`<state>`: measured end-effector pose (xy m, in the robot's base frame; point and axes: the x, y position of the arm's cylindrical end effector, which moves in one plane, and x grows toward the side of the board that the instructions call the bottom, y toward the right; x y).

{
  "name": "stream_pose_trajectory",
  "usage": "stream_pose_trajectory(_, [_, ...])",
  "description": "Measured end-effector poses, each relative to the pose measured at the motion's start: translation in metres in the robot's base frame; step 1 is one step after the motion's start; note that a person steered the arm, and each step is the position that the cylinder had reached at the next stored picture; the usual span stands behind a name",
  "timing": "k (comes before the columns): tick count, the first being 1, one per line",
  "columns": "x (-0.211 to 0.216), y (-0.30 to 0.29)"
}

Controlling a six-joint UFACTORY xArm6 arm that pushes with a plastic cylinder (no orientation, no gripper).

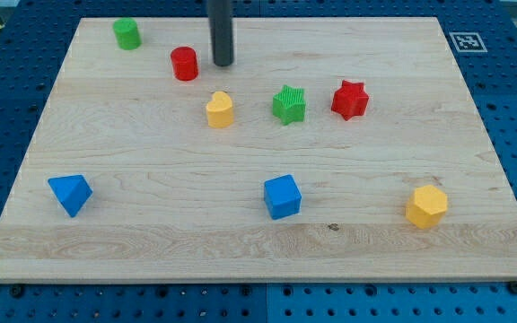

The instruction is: Place the red circle below the yellow heart

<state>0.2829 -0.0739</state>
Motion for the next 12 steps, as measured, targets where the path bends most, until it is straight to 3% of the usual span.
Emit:
stream_pose_trajectory(2, [0.001, -0.047])
stream_pose_trajectory(6, [0.079, -0.045])
stream_pose_trajectory(9, [0.065, -0.049])
stream_pose_trajectory(12, [0.135, -0.046])
